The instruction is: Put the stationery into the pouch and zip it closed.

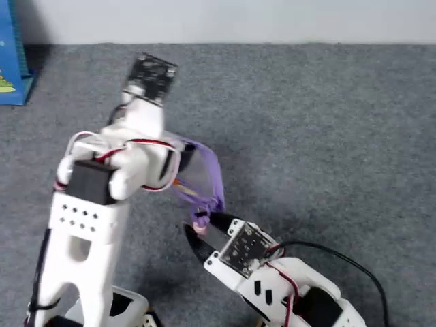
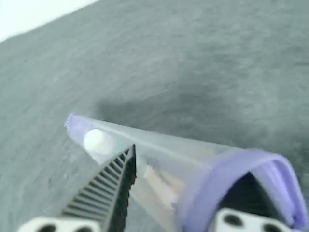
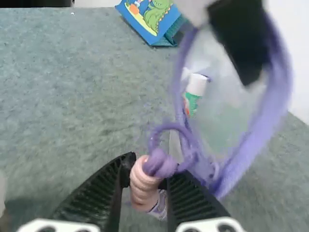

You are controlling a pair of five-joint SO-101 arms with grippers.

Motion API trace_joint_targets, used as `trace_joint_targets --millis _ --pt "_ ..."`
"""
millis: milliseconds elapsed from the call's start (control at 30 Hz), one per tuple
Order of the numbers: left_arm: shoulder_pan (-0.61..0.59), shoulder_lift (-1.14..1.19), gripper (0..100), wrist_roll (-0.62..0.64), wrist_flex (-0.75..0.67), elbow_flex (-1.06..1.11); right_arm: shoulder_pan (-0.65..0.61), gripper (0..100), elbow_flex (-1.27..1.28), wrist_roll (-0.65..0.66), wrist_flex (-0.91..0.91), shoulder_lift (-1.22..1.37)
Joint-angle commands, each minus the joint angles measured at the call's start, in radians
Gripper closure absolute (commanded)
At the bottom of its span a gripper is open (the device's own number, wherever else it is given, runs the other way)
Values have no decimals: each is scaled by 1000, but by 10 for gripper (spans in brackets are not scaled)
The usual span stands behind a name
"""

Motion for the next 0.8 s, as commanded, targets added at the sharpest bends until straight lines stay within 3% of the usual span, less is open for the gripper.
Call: trace_joint_targets --millis 0,200,767 --pt "91 51 727 -44 -34 7 -18 991 -17 6 65 -51" --pt "232 40 726 -86 -31 -7 -15 991 -18 3 74 -47" --pt "219 41 724 -81 351 -538 -13 991 -18 0 22 -47"
